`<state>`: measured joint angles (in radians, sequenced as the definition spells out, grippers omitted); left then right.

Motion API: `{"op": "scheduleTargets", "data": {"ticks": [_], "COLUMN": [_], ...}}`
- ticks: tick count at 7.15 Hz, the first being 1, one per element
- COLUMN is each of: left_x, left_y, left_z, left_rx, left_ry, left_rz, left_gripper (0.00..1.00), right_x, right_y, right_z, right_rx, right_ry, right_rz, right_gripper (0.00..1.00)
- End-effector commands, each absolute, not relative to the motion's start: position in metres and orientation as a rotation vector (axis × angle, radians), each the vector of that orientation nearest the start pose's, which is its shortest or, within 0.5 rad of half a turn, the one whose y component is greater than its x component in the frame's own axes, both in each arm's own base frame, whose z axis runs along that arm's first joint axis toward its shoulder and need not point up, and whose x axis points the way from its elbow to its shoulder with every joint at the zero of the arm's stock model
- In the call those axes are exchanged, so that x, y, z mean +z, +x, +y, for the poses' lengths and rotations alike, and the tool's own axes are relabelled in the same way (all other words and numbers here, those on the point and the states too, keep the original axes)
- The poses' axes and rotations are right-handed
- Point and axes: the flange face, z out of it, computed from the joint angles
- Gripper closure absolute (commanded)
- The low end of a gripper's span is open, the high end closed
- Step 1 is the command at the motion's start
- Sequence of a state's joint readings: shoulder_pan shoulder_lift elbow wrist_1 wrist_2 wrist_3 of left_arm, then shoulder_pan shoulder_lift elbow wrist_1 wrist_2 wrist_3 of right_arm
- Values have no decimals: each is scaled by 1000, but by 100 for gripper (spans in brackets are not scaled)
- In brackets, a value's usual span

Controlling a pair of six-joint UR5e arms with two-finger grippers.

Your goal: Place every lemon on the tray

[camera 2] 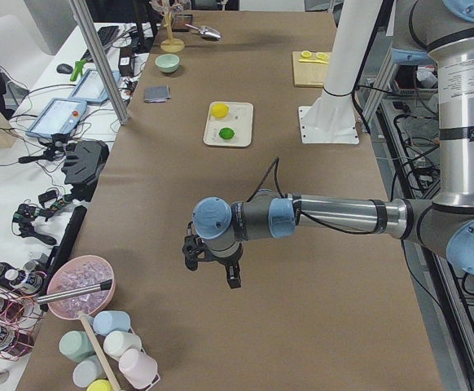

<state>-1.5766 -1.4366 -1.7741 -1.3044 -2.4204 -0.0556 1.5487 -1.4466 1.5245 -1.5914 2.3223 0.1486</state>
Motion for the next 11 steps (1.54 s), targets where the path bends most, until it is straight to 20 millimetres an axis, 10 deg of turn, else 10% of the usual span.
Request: {"op": "scheduleTargets", "data": {"ticks": [1,11], "left_x": [652,665], "left_y": [-82,-87], "left_z": [-422,-439], "left_rx": [-69,-63], "left_ry": [-208,-214], "left_rz": [749,743], "left_gripper": [2,2], "right_x": [619,618], "right_y": [54,53], "right_z": [-548,-547], "right_rx": [97,93], "right_ry": [-6,1], "right_rz": [-752,-750], "right_gripper": [1,0]}}
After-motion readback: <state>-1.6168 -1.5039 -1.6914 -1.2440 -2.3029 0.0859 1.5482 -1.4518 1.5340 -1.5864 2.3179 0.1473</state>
